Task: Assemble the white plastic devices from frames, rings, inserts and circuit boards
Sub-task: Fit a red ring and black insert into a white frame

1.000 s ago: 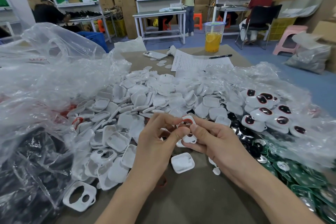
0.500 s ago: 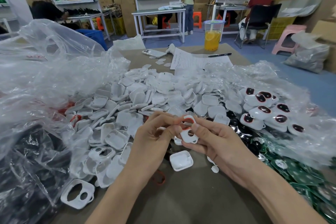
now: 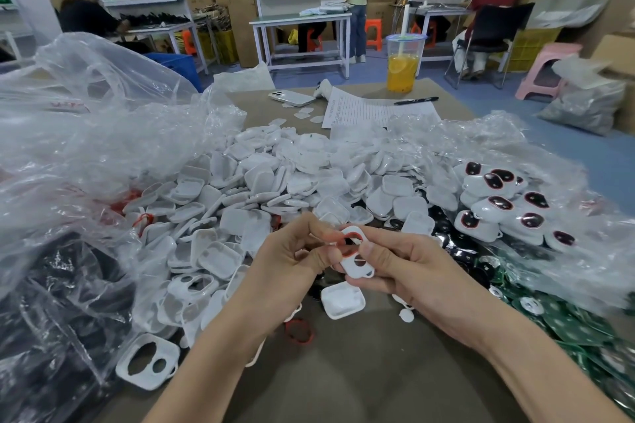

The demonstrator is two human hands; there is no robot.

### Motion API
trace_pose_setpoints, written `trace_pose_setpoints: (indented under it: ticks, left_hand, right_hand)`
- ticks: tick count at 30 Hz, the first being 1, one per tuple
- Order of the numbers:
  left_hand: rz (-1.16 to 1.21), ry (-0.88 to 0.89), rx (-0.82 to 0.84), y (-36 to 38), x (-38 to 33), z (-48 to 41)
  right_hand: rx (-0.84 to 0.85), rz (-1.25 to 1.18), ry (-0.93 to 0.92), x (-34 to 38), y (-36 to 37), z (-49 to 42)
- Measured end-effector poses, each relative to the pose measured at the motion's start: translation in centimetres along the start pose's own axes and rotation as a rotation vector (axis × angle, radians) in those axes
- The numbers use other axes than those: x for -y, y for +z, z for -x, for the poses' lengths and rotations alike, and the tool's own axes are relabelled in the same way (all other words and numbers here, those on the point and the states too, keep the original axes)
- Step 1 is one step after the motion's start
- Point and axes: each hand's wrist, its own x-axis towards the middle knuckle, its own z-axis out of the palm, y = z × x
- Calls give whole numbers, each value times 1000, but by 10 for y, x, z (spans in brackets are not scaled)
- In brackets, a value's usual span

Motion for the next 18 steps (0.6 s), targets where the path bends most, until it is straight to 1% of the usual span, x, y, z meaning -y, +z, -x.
trace_pose_setpoints:
  ticks: [18]
  left_hand:
    - [-63,-17,-7,-3,3,-3]
  right_hand:
    - [-48,90,-14,0,1,2]
